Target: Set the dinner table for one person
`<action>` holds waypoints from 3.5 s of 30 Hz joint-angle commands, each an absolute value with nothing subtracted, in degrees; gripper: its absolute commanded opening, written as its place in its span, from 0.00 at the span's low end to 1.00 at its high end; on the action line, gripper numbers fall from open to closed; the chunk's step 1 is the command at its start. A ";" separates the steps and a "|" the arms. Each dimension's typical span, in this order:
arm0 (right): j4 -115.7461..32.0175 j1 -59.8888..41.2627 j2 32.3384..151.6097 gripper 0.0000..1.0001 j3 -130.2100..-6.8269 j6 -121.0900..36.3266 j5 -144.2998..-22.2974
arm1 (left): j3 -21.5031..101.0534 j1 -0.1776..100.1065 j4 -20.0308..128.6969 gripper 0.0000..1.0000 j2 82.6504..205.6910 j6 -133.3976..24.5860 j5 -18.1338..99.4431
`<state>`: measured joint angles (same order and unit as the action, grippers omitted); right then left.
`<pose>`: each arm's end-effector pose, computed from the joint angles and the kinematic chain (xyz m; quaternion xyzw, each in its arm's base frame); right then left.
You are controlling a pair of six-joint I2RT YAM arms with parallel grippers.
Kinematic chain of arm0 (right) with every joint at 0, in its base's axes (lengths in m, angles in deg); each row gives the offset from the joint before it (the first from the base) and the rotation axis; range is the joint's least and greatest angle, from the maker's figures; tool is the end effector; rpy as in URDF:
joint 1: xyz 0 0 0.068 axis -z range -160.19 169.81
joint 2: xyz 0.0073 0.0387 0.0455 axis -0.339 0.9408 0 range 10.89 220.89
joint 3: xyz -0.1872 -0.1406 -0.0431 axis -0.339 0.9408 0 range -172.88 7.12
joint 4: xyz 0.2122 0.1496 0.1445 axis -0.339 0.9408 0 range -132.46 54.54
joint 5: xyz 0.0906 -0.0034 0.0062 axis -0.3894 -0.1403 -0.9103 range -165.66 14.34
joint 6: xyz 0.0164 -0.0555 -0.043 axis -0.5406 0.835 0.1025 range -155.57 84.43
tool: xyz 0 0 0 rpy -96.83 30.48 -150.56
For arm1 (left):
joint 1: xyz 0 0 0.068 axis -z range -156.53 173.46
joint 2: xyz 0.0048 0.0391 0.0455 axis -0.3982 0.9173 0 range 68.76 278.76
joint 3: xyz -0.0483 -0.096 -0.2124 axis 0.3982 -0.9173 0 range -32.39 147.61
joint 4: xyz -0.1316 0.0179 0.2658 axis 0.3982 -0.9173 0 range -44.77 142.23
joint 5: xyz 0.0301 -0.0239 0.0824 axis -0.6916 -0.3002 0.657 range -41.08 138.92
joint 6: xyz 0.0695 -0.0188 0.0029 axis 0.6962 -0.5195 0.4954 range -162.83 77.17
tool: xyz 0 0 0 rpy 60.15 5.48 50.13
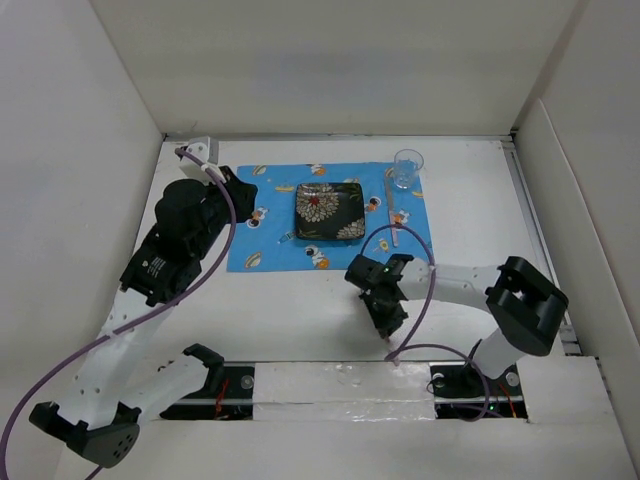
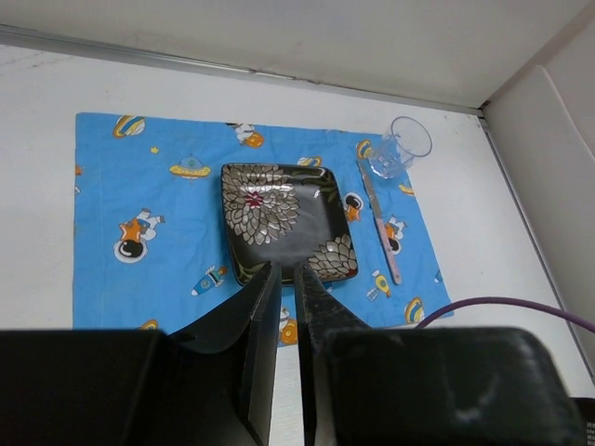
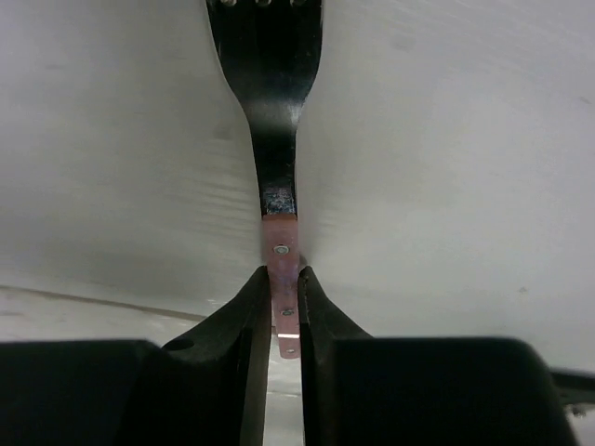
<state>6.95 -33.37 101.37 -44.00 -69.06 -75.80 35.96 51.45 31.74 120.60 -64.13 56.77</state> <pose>0.1685 0.2253 0.0749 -0.1710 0.9852 0.0083 0.0069 0.2387 -0.1176 0.4213 -0.0041 0.7309 -0.2383 0.6395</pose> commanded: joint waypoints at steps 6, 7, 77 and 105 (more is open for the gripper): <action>3.94 -44.68 107.04 0.00 -60.08 -71.16 -74.01 | 37.30 51.24 31.14 0.09 117.55 -64.71 57.70; 4.29 -44.70 107.22 0.00 -62.12 -70.73 -74.16 | 37.30 51.24 30.96 0.10 117.37 -64.80 58.05; -3.08 -23.87 168.74 0.14 -145.55 -77.49 -83.30 | 40.55 54.58 27.36 0.11 117.63 -68.40 54.72; -14.77 -14.92 109.32 1.00 -104.80 -62.82 -87.55 | 53.39 54.58 28.67 0.81 126.06 -60.84 60.18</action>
